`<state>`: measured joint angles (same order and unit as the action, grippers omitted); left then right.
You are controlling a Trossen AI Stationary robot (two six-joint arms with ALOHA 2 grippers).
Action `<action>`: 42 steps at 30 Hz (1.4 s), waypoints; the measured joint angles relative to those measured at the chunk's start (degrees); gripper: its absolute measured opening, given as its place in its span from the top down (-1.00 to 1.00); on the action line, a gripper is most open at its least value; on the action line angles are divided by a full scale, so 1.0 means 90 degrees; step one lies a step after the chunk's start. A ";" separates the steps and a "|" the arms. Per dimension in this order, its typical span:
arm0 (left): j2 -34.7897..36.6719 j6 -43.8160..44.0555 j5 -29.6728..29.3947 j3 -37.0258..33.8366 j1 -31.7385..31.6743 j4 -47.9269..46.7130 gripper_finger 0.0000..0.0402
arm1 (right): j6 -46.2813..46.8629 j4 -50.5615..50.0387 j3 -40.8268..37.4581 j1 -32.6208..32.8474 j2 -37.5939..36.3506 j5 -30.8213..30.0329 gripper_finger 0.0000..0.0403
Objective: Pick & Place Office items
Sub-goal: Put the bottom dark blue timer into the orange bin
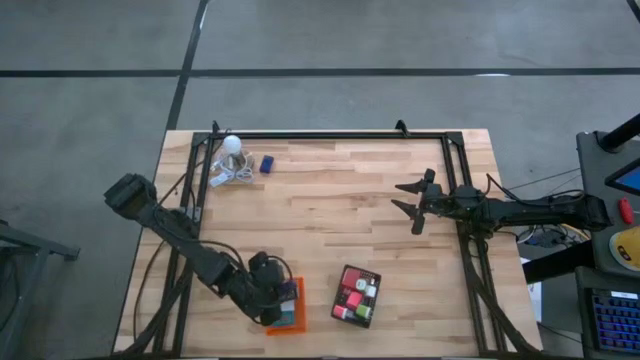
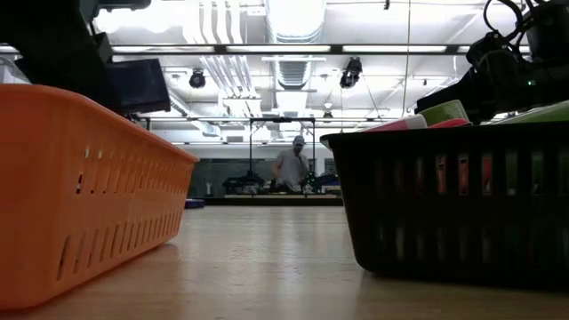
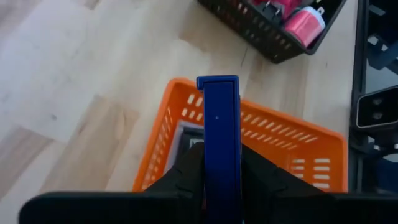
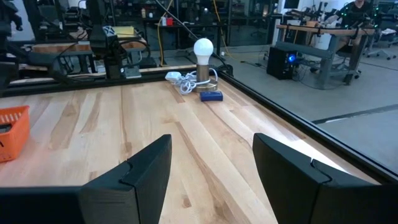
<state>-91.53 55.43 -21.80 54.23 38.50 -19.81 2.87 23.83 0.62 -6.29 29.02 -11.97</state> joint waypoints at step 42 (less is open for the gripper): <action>-0.0674 0.0694 0.0762 -0.0016 0.0184 0.0417 0.29 | 0.0000 0.0002 0.0000 0.0000 0.0000 0.0000 -0.09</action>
<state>-97.60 61.68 -14.94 54.08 40.16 -16.06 2.87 23.86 0.62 -6.28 29.02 -11.97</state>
